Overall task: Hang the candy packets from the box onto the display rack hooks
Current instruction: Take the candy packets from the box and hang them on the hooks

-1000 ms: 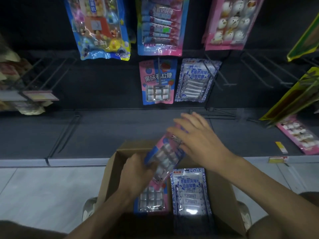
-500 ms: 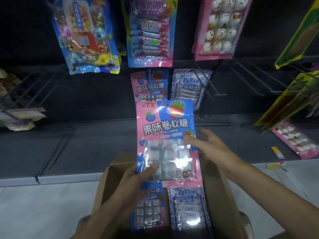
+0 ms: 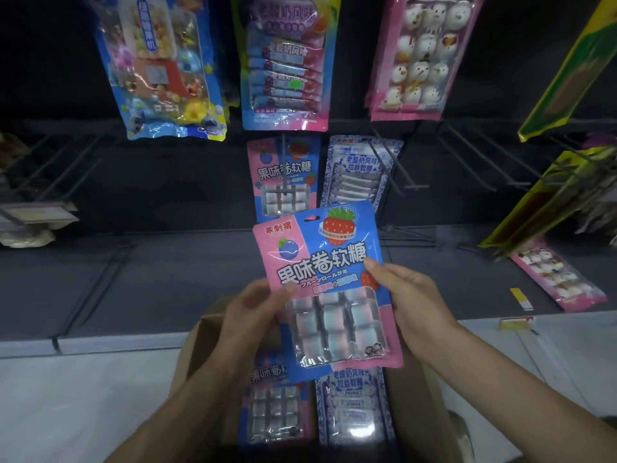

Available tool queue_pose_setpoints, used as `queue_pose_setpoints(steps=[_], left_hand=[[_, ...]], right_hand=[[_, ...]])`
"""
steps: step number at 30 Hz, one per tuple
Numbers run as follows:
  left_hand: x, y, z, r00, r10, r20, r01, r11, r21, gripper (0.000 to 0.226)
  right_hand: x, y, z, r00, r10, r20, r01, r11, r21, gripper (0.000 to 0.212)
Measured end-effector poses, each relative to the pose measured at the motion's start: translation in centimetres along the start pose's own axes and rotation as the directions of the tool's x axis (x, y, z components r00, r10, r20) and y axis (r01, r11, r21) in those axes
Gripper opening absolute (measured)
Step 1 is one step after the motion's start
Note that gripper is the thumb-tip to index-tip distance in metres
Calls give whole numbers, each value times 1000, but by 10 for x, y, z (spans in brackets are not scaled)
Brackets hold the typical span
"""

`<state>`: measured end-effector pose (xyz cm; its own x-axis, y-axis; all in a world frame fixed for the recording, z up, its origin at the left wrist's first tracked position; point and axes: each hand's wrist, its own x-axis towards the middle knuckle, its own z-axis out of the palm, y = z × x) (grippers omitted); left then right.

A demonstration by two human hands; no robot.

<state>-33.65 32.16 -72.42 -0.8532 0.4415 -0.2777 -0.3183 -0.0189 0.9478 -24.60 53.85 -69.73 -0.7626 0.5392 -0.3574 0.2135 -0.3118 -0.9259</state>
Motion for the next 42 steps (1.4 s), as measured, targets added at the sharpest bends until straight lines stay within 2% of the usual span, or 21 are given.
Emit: queue_pose_setpoints(steps=[4, 6, 11, 12, 15, 18, 21, 25, 33, 38, 42], left_hand=[[12, 38, 5, 995, -34, -89, 19, 987, -162, 34], [16, 54, 6, 989, -83, -122, 62, 984, -167, 37], [25, 82, 3, 981, -85, -176, 57, 986, -155, 72], [26, 85, 2, 981, -70, -182, 45, 989, -141, 73], [34, 87, -4, 980, -71, -184, 54, 993, -101, 58], [44, 81, -9, 968, -82, -236, 70, 996, -59, 38], [51, 73, -9, 952, -172, -251, 137, 979, -150, 33], [66, 71, -8, 946, -175, -274, 125, 974, -190, 32], [82, 78, -9, 951, -53, -306, 29, 996, -83, 34], [91, 79, -4, 959, 2, -282, -12, 999, -35, 36], [95, 82, 2, 956, 3, -292, -21, 998, -57, 36]], right_hand=[[0, 0, 7, 998, -12, 68, 16, 999, -52, 36], [2, -3, 10, 996, -15, 91, 22, 996, -82, 34], [15, -13, 24, 991, 25, 135, -5, 989, -146, 34], [17, -15, 28, 989, 40, 143, -17, 987, -157, 33], [22, -23, 42, 979, 69, 191, -31, 980, -195, 34], [31, -28, 55, 975, 19, 223, 34, 972, -232, 45], [40, -29, 69, 982, -59, 181, 104, 963, -248, 38], [54, -26, 81, 990, -95, 101, 111, 979, -168, 22], [70, -24, 92, 996, -84, 44, 87, 994, -73, 18], [77, -30, 89, 992, -125, 17, 126, 989, -77, 21], [78, -35, 86, 991, -131, 17, 132, 988, -82, 15]])
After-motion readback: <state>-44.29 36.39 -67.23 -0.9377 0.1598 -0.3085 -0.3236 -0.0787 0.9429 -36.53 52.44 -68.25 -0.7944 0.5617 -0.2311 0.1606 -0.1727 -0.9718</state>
